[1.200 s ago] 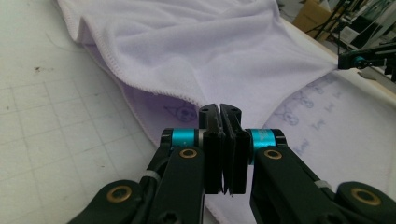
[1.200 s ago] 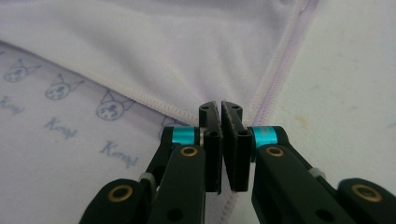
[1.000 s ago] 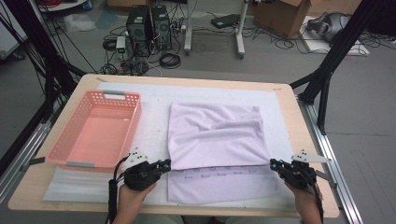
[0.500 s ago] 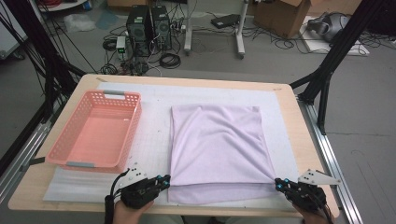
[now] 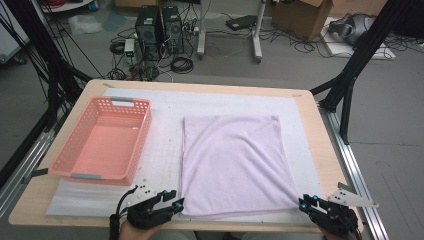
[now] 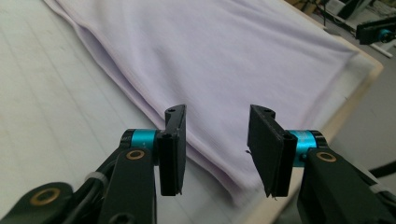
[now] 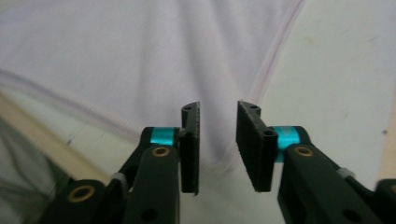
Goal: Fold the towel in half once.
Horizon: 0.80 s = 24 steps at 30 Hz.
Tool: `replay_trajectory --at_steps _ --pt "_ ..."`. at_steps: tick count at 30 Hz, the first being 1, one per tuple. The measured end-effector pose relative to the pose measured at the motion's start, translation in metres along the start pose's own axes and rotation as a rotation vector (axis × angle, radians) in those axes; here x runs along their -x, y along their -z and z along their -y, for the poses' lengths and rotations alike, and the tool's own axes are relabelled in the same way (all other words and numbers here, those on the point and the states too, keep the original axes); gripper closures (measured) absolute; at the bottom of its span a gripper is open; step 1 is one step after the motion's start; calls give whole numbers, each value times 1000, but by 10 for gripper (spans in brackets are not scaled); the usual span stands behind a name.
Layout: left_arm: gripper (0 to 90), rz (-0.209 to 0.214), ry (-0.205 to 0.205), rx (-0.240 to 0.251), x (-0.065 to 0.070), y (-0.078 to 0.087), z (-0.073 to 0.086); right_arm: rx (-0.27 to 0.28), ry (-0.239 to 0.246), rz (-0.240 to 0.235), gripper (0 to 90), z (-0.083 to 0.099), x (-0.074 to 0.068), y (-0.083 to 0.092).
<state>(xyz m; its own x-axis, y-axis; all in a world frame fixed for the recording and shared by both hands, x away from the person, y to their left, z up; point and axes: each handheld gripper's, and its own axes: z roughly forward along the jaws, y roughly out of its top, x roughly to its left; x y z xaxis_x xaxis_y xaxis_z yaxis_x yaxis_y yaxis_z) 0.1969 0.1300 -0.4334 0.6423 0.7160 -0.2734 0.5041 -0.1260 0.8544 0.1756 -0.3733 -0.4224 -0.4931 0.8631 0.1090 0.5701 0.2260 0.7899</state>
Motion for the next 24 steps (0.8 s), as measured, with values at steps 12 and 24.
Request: replay_trajectory --at_steps 12,24 --pt "519 -99 87 -27 -47 -45 -35 -83 -38 75 564 -26 17 -69" --pt "630 -154 23 -127 -32 -80 -29 -111 -6 49 838 -21 7 -62"
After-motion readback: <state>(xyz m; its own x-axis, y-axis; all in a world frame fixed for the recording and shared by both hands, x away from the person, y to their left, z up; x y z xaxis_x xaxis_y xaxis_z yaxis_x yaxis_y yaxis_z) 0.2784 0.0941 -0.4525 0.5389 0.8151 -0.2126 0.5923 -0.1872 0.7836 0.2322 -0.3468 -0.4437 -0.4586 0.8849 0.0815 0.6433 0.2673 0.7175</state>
